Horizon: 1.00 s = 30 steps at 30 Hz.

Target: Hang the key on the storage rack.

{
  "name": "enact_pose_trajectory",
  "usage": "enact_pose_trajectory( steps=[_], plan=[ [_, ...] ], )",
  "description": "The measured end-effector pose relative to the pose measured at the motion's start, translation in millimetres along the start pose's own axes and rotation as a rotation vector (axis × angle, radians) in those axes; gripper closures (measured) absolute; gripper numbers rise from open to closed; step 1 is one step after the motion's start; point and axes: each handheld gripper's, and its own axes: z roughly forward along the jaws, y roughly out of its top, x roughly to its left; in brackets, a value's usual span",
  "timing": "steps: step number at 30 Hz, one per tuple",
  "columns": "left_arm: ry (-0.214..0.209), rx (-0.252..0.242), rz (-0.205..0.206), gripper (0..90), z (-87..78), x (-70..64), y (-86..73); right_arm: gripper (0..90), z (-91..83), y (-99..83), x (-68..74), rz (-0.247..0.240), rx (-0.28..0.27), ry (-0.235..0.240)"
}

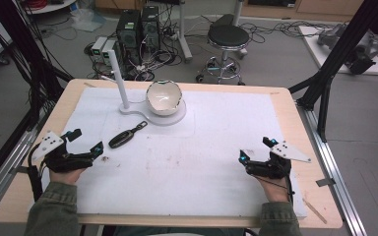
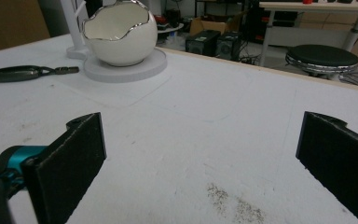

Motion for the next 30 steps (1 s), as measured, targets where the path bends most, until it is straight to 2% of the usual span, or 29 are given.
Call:
enact_pose_trajectory(
  steps=[3,8,10,11,16,17,20,25,30],
  plan=[
    [-0.018,0.012,0.018,1.9,4.2,-3.0,5.7,0.5,-0.4,-0.5,3.4,-0.008,0.02,-0.002],
    [-0.025,0.043,0.04,1.9,13.5,-3.5,13.0,0.5,2.6,-2.2,7.5,-0.026,0.042,0.0],
    [-0.035,0.054,0.023,1.9,18.5,-3.7,15.8,0.5,2.7,-2.4,7.5,-0.04,0.039,-0.004],
    [-0.048,0.06,0.013,1.9,20.8,-3.5,17.3,0.5,2.2,-2.4,8.1,-0.026,0.035,0.003],
    [-0.036,0.121,0.096,1.9,33.5,-9.0,30.9,0.5,1.2,-2.0,7.9,0.002,0.023,0.018],
    [-0.036,0.121,0.096,1.9,33.5,-9.0,30.9,0.5,1.2,-2.0,7.9,0.002,0.023,0.018],
    [-0.013,0.18,0.144,1.9,44.8,-11.1,41.8,0.5,0.7,-1.7,7.1,0.001,0.018,0.018],
    [0.006,0.237,0.173,1.9,58.8,-12.3,51.2,0.5,0.1,-1.7,6.8,0.005,0.014,0.017],
    [0.005,0.277,0.182,1.9,68.0,-11.0,56.0,0.5,0.3,-1.8,5.9,0.013,0.016,0.026]
  ],
)
